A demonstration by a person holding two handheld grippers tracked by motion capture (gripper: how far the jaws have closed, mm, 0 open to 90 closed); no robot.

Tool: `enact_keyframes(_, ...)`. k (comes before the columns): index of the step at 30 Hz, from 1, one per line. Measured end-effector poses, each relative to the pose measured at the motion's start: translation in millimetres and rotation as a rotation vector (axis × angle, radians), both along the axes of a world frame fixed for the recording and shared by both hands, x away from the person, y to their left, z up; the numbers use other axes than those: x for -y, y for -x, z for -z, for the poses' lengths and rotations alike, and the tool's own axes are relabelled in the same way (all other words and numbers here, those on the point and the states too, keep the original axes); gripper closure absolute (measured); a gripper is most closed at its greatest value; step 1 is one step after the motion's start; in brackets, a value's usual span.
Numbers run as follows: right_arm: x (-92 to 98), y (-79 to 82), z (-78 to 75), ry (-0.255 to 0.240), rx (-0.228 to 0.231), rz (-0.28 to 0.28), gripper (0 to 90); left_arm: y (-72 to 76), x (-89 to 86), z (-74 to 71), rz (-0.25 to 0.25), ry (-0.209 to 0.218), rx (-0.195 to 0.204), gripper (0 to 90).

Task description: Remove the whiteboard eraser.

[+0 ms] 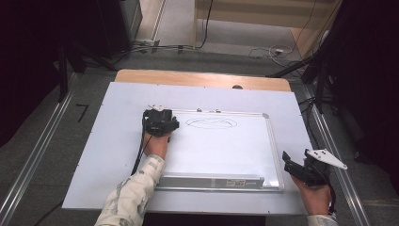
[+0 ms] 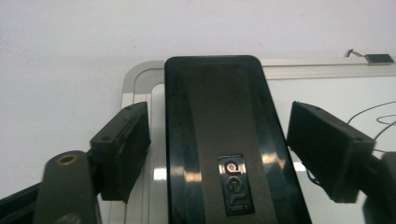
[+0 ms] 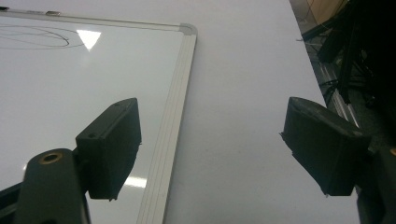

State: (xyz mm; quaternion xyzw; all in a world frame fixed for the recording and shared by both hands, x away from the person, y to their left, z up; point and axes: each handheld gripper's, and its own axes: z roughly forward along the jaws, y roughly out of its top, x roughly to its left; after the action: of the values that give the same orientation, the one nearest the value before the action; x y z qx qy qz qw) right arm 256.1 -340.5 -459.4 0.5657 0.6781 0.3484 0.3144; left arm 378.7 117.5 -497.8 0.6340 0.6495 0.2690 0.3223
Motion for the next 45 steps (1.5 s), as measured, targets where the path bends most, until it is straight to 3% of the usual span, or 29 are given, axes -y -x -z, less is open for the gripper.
enact_keyframes(6, 0.0, -0.1, 0.1, 0.000, 0.000, 0.001, 18.0, -1.6, 2.0, 0.0, -0.001, -0.003, 0.003, 26.0)
enact_keyframes(13, 0.0, 0.0, 0.1, -0.001, -0.001, 0.000, 18.0, -1.3, 0.2, -1.5, 0.034, -0.005, 0.019, 38.3)
enact_keyframes(23, 0.2, -0.2, 0.2, 0.000, -0.001, 0.000, 18.0, -3.5, 0.5, 1.9, 0.046, 0.006, 0.009, 38.5)
enact_keyframes(38, 0.4, -0.2, 0.1, 0.000, 0.001, 0.001, 18.0, -2.6, 4.0, 0.4, 0.083, -0.055, 0.025, 40.5)
enact_keyframes(45, 0.4, -0.8, 0.3, 0.000, -0.001, 0.001, 18.0, 0.9, 1.5, -4.9, 0.098, -0.056, 0.038, 40.6)
